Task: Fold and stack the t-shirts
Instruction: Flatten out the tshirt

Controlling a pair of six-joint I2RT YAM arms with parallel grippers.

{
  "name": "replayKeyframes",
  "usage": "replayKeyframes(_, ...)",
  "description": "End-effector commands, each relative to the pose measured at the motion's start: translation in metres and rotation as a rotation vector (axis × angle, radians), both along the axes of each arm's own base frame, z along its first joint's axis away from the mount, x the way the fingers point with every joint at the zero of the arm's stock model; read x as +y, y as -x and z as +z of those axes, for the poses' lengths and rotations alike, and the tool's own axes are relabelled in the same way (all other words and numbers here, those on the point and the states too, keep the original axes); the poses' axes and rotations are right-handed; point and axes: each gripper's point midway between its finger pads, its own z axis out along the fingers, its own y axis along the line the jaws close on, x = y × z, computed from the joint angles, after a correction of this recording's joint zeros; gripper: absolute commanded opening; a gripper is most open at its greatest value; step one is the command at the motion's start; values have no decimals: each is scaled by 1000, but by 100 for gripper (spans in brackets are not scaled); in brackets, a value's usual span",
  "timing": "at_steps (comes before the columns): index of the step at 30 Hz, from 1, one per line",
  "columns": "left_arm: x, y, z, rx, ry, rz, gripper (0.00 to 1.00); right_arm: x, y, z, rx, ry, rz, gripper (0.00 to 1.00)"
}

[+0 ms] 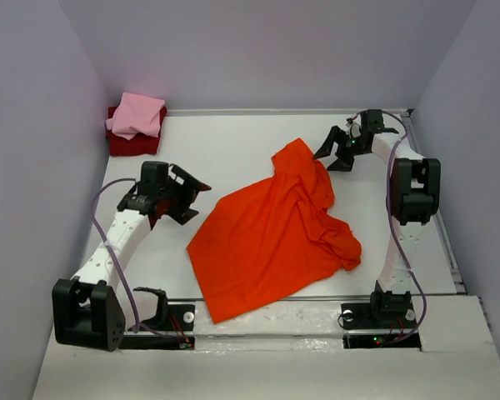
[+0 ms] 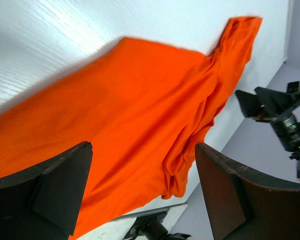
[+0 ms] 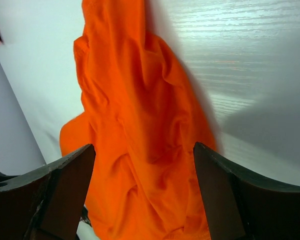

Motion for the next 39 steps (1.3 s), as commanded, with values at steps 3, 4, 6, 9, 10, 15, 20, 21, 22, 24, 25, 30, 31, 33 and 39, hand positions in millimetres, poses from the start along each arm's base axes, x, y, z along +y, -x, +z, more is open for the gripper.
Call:
replayKeyframes(3, 17, 1, 29, -69, 32, 44, 93, -10, -14, -8, -42, 37, 3, 84)
replayKeyframes(4, 20, 2, 30, -70, 25, 49, 93, -10, -14, -11, -39, 40, 2, 84)
replayKeyframes(6, 29, 4, 32, -62, 15, 66, 93, -11, -15, -15, -38, 51, 3, 85)
replayKeyframes(9, 40, 11, 32, -53, 4, 86, 93, -18, -18, -14, -45, 62, -7, 85)
replayKeyframes(10, 42, 13, 32, -55, 3, 86, 93, -23, -20, -14, -47, 59, -16, 85)
replayKeyframes(15, 50, 27, 15, 6, 10, 100, 93, -24, -18, -21, -30, 64, -17, 85)
replayKeyframes(20, 62, 33, 9, 22, -4, 126, 92, -37, -20, -19, -30, 55, -39, 84)
replayKeyframes(21, 63, 34, 8, 24, -3, 128, 93, -37, -20, -20, -25, 48, -38, 83)
replayKeyframes(22, 63, 35, 6, 33, 1, 128, 93, -34, -19, -23, -13, 30, -35, 81)
replayKeyframes(24, 63, 38, 2, 48, 6, 128, 93, -33, -18, -26, -3, 25, -35, 79)
replayKeyframes(25, 64, 41, -3, 66, 8, 133, 92, -34, -18, -27, -4, 26, -33, 79)
replayKeyframes(30, 67, 57, -20, 136, 14, 150, 93, -28, -18, -31, 5, 22, -23, 79)
replayKeyframes(31, 66, 58, -22, 143, 22, 149, 93, -28, -18, -32, 6, 21, -23, 78)
replayKeyframes(33, 62, 64, -27, 168, 46, 144, 92, -16, -17, -35, 9, 18, 2, 74)
replayKeyframes(39, 59, 89, -41, 240, 52, 150, 90, 8, -11, -45, 30, 16, 50, 67)
